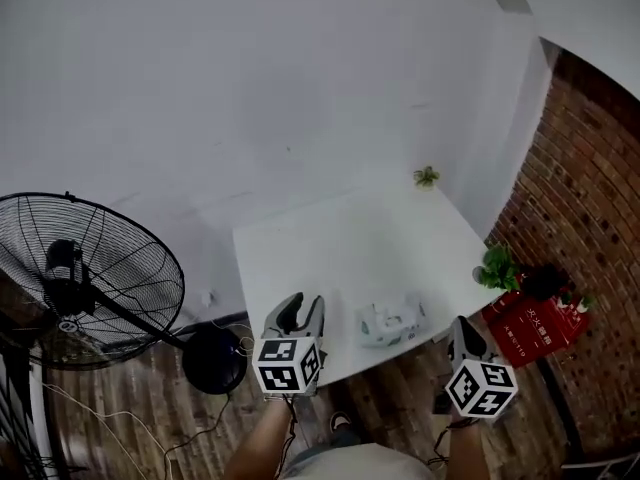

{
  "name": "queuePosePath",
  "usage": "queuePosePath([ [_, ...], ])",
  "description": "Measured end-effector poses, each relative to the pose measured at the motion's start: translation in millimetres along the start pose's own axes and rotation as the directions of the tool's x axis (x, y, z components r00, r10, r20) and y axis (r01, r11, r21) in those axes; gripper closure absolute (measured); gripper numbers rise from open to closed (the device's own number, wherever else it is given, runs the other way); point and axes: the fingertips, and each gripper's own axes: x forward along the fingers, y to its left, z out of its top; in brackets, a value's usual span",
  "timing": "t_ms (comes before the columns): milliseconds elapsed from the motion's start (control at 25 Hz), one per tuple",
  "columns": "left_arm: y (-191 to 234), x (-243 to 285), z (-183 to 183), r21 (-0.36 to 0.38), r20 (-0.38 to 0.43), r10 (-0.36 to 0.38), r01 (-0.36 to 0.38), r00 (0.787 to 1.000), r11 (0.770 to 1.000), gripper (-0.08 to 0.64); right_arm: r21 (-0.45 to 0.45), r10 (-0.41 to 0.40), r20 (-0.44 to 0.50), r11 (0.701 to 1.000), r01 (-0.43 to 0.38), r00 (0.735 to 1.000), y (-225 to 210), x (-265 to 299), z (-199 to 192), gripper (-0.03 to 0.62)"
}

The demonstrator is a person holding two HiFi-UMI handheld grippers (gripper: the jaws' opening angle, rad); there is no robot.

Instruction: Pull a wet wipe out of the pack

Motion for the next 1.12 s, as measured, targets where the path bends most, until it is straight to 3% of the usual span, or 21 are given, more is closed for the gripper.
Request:
queuePosePath([
  [360,-17.8,58.1,-19.0,-0.010,-0.087,-0.054,0.053,0.995,0.999,0.419,0.031,-0.026,-0.050,0.999,0.028,0.998,-30.8,34.9,-3.9,0.591],
  [680,-46.7,78.3,-23.6,-0.022,-0.100,0.020,-0.022,0.995,1.000,0.419,0.039,0.071,-0.090,0.997,-0.067,0.993,-64.1,67.1,4.0,0.591],
  [1120,-117.7,114.7,-22.9,0.021,-0.118,0.010,-0.008,0.993,1.000,0.419,0.088,0.127,-0.115,0.989,-0.117,0.985,-118.0,88.8,11.0,0.591],
])
